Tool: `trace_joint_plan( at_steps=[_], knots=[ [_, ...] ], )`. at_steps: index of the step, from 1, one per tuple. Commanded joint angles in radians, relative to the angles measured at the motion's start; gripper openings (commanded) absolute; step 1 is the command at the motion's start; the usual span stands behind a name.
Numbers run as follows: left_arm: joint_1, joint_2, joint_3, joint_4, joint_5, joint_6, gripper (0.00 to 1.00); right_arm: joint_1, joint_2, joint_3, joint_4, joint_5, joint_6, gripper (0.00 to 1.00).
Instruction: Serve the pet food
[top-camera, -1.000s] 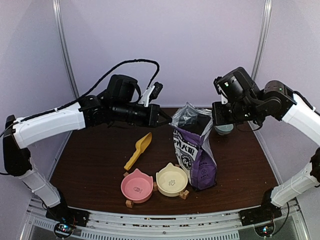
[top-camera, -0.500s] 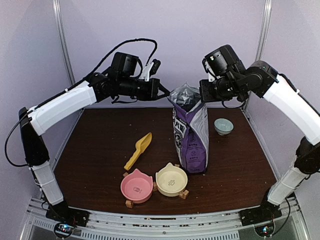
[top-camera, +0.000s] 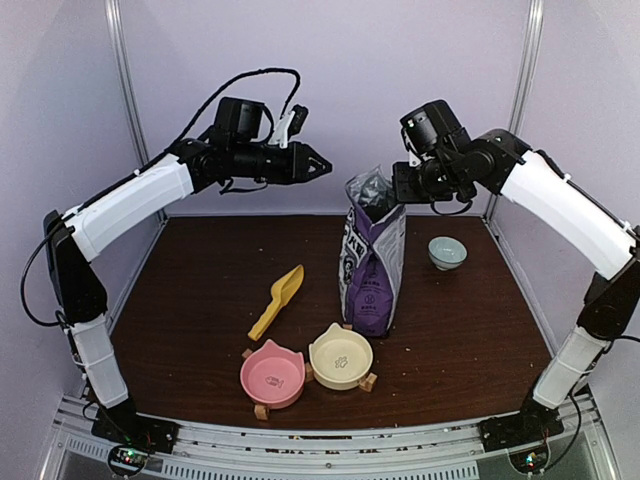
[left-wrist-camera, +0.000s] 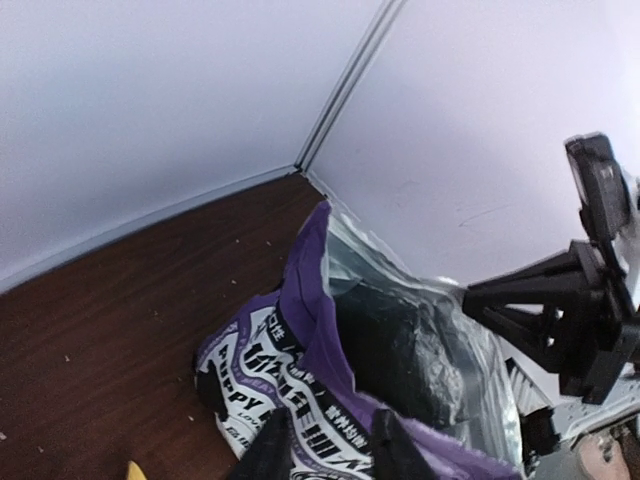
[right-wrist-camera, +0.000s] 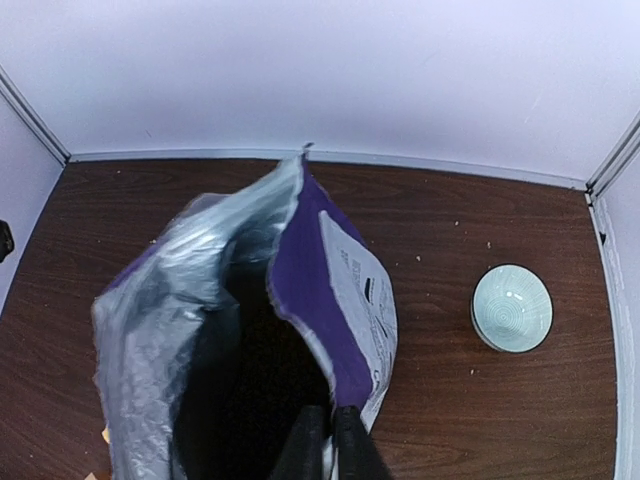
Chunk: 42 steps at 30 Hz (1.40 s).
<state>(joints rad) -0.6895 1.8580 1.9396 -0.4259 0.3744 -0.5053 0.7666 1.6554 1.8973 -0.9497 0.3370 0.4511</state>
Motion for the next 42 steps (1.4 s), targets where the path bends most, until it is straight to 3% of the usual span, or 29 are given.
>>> trace_joint_plan(
  at_steps=[1,5,8,13,17,22,30,35,39,42],
  knots=[
    [-0.001,-0.018,-0.005,0.059,-0.021,0.036,0.47,-0.012,-0.052,0.003,0.114,0.006,0.01,0.21],
    [-0.001,-0.118,-0.123,0.11,-0.094,0.062,0.77,-0.013,-0.078,-0.016,0.131,-0.005,-0.002,0.4],
    [-0.001,-0.23,-0.287,0.181,-0.154,0.067,0.85,-0.013,-0.103,-0.032,0.138,-0.014,-0.011,0.54],
    [-0.001,-0.423,-0.631,0.271,-0.24,0.03,0.88,-0.013,-0.178,-0.138,0.19,-0.077,-0.026,0.7],
    [-0.001,-0.51,-0.892,0.276,-0.261,-0.009,0.88,-0.011,-0.3,-0.303,0.283,-0.144,-0.004,0.75],
    [-0.001,-0.431,-0.986,0.213,-0.236,-0.025,0.8,-0.012,-0.43,-0.492,0.371,-0.205,0.047,0.79],
    [0.002,-0.276,-0.965,0.209,-0.255,-0.02,0.75,-0.011,-0.613,-0.769,0.539,-0.268,0.081,0.85],
    [0.004,-0.187,-0.926,0.166,-0.311,0.01,0.7,-0.011,-0.623,-0.802,0.53,-0.269,0.09,0.84],
    [0.007,-0.133,-0.907,0.17,-0.317,0.012,0.56,-0.012,-0.626,-0.821,0.546,-0.279,0.098,0.84],
    [0.009,-0.105,-0.884,0.155,-0.333,0.013,0.55,-0.012,-0.63,-0.83,0.557,-0.285,0.101,0.84]
  ],
)
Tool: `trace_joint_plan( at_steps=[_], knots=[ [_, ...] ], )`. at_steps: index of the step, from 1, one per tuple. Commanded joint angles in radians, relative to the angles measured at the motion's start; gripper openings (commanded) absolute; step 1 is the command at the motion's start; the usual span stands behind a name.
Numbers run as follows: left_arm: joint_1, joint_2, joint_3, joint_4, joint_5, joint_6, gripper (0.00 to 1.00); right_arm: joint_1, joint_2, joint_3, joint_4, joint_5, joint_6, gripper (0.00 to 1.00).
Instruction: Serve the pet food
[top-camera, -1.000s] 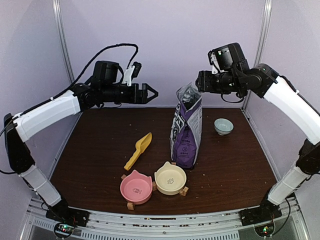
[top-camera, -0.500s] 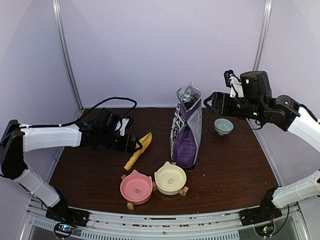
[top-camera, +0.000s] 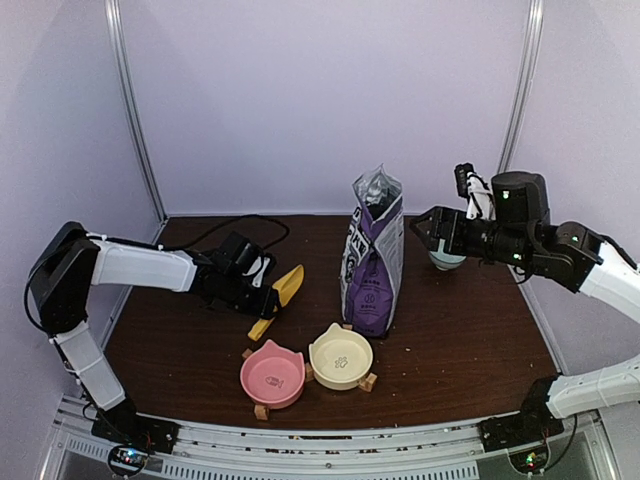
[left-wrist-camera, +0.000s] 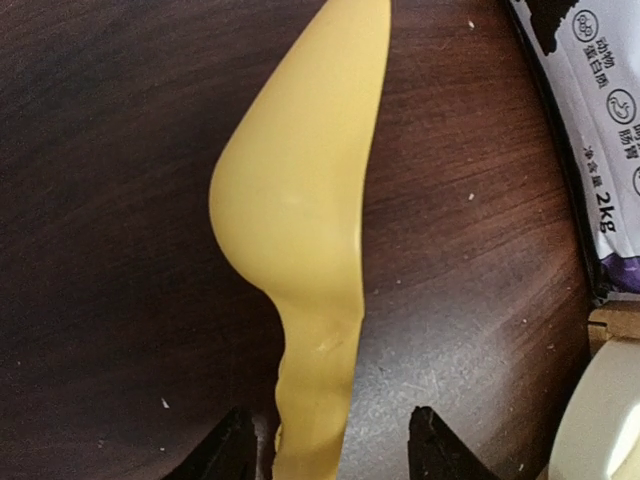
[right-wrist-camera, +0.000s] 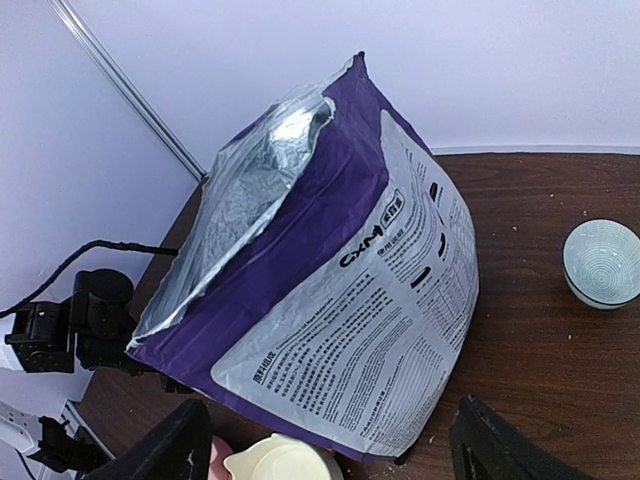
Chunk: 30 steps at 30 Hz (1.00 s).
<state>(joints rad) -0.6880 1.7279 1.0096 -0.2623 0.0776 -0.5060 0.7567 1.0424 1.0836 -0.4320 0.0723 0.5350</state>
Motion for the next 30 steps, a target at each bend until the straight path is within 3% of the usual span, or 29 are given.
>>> trace_joint_plan(
  at_steps=[1,7,16,25,30],
  knots=[
    [0.008,0.033,0.052,-0.013,-0.039,0.014,0.55,-0.001,-0.018,-0.016,0.041,-0.02,0.017,0.83],
    [0.008,0.08,0.071,-0.007,-0.048,0.018,0.53,-0.002,-0.022,-0.026,0.045,-0.019,0.017,0.83],
    [0.008,0.115,0.081,0.008,-0.049,0.018,0.41,-0.001,-0.025,-0.042,0.056,-0.017,0.024,0.83],
    [0.007,0.11,0.087,-0.009,-0.019,0.005,0.18,-0.001,-0.027,-0.044,0.055,-0.016,0.027,0.82],
    [0.007,0.022,0.076,-0.003,-0.001,-0.033,0.13,-0.002,-0.043,-0.039,0.045,-0.02,0.028,0.82]
  ],
)
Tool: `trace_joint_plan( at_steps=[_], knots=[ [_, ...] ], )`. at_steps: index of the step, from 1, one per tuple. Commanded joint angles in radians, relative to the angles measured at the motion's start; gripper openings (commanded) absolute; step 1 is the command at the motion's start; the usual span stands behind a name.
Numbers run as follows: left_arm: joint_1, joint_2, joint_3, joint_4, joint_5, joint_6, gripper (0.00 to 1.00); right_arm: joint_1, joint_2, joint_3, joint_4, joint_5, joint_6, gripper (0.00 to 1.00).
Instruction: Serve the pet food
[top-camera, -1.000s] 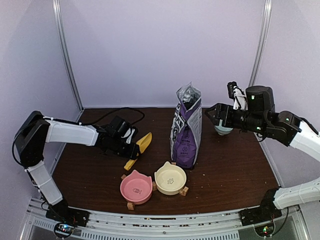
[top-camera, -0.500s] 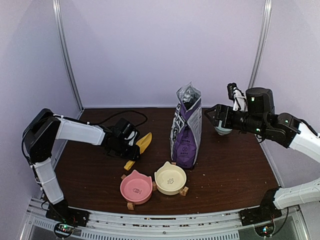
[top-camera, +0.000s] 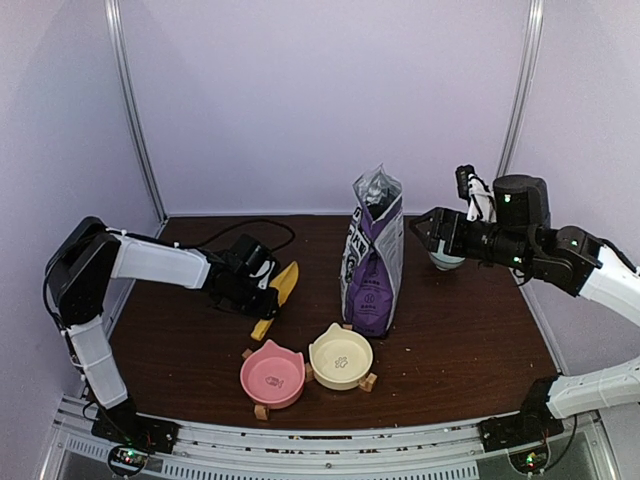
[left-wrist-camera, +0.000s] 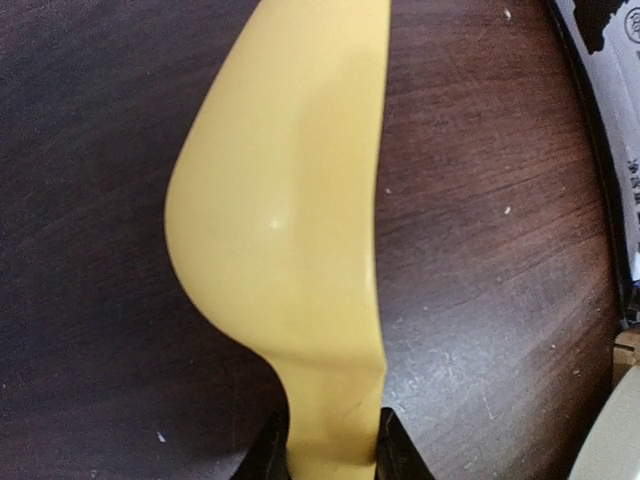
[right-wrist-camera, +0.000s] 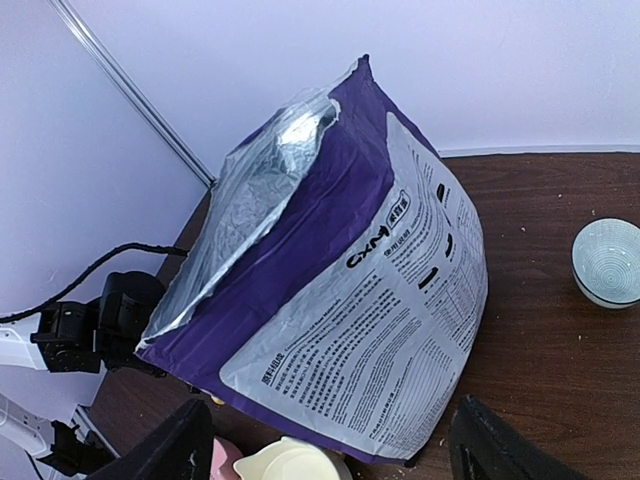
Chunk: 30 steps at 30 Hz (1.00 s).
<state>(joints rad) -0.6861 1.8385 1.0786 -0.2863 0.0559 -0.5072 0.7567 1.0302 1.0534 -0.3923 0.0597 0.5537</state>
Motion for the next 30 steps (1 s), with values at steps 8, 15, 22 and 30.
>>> trace_joint_plan(
  at_steps=[8,15,22,30],
  knots=[
    [0.005,-0.301,0.022,0.04,0.04,-0.116,0.13,0.089,-0.038,0.064,-0.016,0.018,-0.02,0.81],
    [-0.037,-0.456,0.086,0.148,0.155,-0.189,0.14,0.218,-0.015,0.173,-0.012,0.029,-0.047,0.81],
    [-0.18,-0.522,0.201,0.282,0.148,-0.25,0.17,0.299,0.068,0.213,0.028,0.006,-0.098,0.8],
    [-0.241,-0.492,0.221,0.574,0.278,-0.329,0.18,0.343,0.153,0.246,0.155,-0.224,-0.115,0.8]
  ],
)
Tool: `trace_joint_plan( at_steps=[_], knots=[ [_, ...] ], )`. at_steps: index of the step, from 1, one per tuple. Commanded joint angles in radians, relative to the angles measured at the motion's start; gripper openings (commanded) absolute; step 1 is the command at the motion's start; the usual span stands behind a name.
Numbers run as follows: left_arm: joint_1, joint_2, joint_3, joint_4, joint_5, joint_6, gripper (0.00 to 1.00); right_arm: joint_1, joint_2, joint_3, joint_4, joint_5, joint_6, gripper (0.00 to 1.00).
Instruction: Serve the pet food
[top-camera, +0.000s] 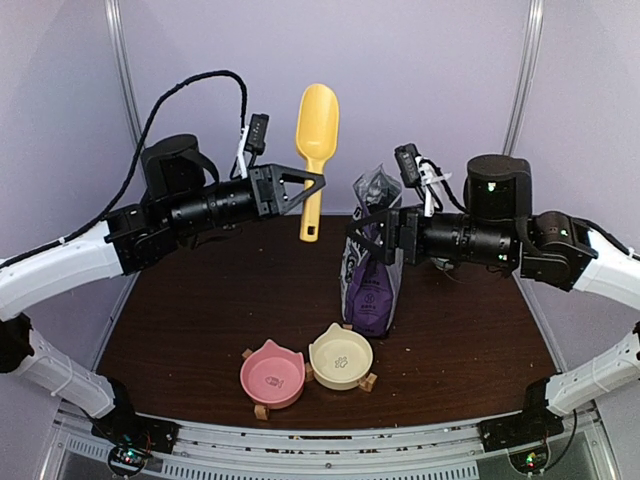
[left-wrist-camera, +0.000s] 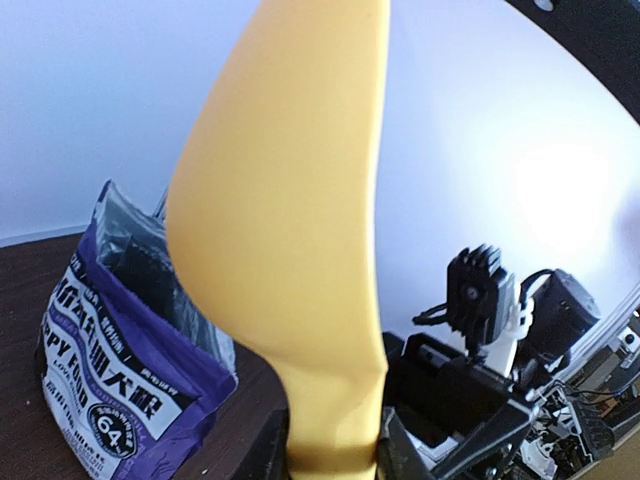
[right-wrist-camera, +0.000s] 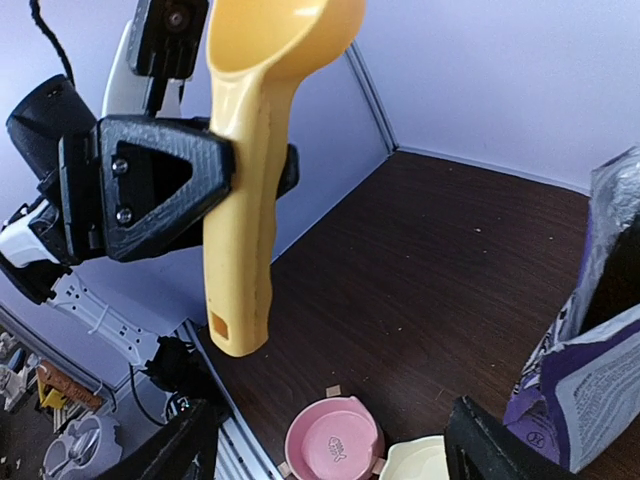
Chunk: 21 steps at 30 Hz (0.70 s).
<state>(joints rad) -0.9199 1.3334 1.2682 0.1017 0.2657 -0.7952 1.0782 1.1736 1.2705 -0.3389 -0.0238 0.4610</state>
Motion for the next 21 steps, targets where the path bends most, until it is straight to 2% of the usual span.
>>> trace_joint_plan(
  at_steps=[1,7,12,21],
  knots=[
    [-0.01,0.017,0.032,0.195,0.077,-0.043,0.18,0.023,0.015,0.026,0.124,-0.165,-0.017,0.8],
    [-0.029,0.024,0.014,0.279,0.127,-0.08,0.17,0.024,0.057,0.027,0.206,-0.229,0.006,0.81],
    [-0.044,0.018,0.005,0.304,0.14,-0.086,0.18,0.02,0.101,0.077,0.211,-0.224,0.004,0.77],
    [-0.05,0.006,-0.004,0.348,0.17,-0.086,0.18,-0.004,0.135,0.102,0.328,-0.393,0.035,0.55]
  ],
)
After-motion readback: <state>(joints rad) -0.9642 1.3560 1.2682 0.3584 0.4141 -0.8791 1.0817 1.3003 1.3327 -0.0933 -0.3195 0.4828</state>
